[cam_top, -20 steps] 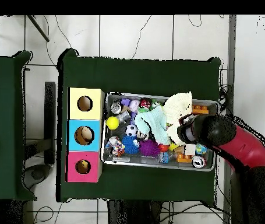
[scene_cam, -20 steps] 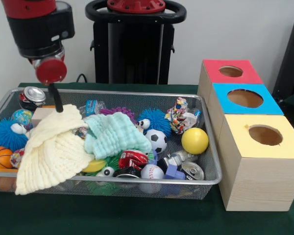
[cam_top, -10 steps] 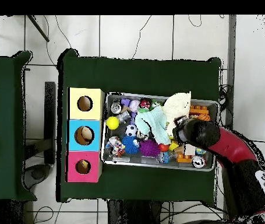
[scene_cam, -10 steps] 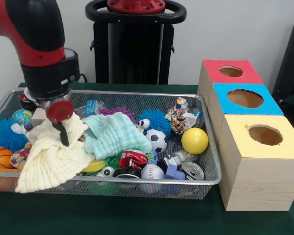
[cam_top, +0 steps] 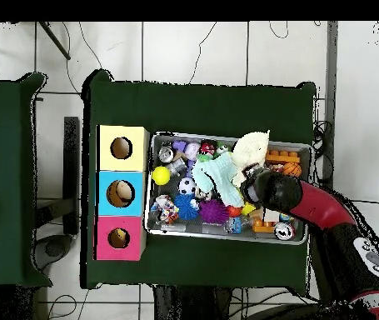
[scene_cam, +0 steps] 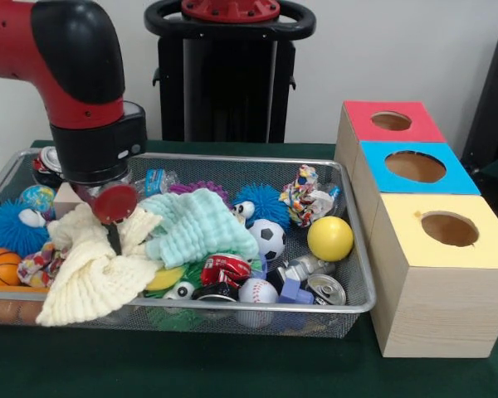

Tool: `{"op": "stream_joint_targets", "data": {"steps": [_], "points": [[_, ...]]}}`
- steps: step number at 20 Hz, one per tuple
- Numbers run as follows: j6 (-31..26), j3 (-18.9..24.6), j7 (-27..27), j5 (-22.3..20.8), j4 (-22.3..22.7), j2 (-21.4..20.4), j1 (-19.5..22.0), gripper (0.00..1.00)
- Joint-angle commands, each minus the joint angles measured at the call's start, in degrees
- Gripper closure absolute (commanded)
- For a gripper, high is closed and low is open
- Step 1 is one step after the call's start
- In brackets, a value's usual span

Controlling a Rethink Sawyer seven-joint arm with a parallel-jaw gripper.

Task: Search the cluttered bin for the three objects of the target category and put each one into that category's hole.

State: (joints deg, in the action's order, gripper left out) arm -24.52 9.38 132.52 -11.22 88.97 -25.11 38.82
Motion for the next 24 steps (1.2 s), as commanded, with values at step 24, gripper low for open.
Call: {"op": "stream_joint_targets", "data": {"steps": [24], "points": [[-19.9, -11.3, 12.0, 6.6, 8.9, -26.6, -23.0, 1.00]]}}
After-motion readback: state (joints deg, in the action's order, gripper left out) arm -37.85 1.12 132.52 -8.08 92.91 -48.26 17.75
